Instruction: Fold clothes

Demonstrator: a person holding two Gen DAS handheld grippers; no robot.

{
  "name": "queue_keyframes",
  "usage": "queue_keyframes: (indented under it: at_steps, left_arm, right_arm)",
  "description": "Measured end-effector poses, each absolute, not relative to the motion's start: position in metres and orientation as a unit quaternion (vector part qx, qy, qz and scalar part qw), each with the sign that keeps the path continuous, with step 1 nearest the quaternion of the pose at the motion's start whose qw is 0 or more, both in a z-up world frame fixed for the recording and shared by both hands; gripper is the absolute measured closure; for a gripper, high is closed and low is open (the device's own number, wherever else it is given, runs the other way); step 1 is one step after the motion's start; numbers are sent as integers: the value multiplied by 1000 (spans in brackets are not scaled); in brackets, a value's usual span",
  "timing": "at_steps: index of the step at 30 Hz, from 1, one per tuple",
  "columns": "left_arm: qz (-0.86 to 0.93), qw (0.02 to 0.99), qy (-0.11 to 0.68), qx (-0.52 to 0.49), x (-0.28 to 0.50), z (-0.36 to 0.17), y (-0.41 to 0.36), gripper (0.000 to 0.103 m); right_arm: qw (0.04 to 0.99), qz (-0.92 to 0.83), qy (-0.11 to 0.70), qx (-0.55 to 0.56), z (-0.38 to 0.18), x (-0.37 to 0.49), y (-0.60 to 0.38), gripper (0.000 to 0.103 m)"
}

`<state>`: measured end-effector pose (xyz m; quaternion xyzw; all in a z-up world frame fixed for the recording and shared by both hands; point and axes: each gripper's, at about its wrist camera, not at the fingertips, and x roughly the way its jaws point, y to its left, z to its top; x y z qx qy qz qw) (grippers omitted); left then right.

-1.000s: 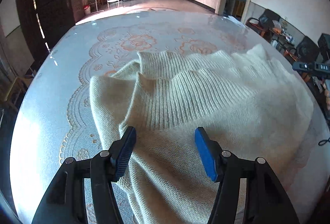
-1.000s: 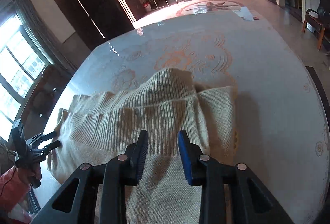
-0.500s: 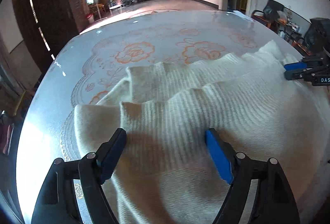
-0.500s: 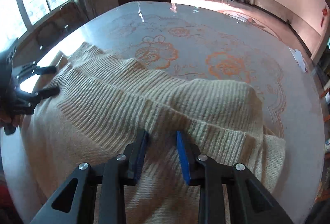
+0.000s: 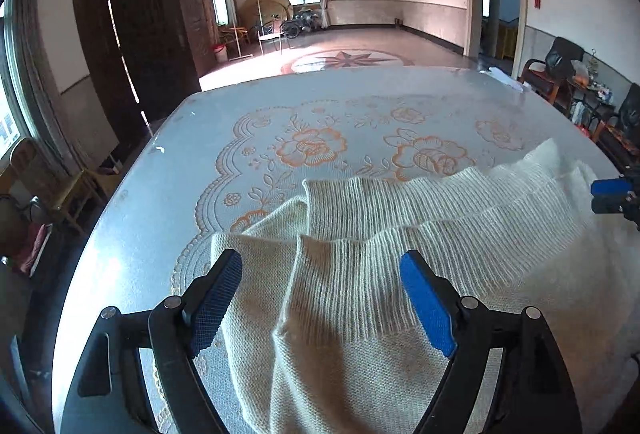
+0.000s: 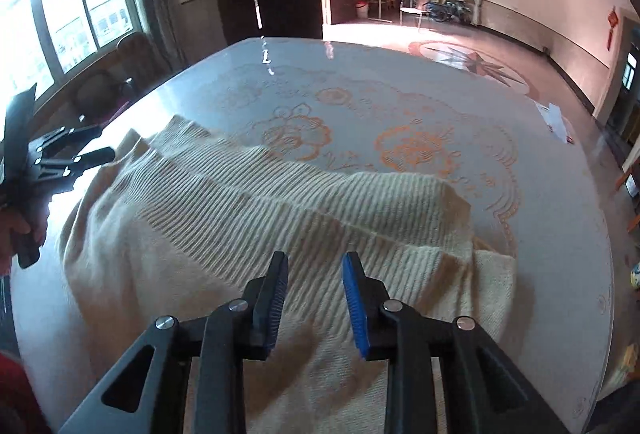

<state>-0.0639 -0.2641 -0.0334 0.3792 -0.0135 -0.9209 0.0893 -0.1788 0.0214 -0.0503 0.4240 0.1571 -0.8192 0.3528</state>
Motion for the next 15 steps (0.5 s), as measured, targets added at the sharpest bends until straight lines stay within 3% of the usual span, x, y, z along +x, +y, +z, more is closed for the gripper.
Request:
queue_keyframes:
  at_steps: [5,11,15]
  left_arm:
    - [-893,115,4,436,-69,-64,-245,20]
    - [-886,142,57,438,-48,-60,-237,20]
    - [-885,143,61,439,-33,-59,-226,20]
  right_arm:
    - [316,-808,177,465,-77,-175,15,74]
    - [277,-838,139,449,-53,-166,28,72]
    - [289,-834,165,441,-48,-137,24,68]
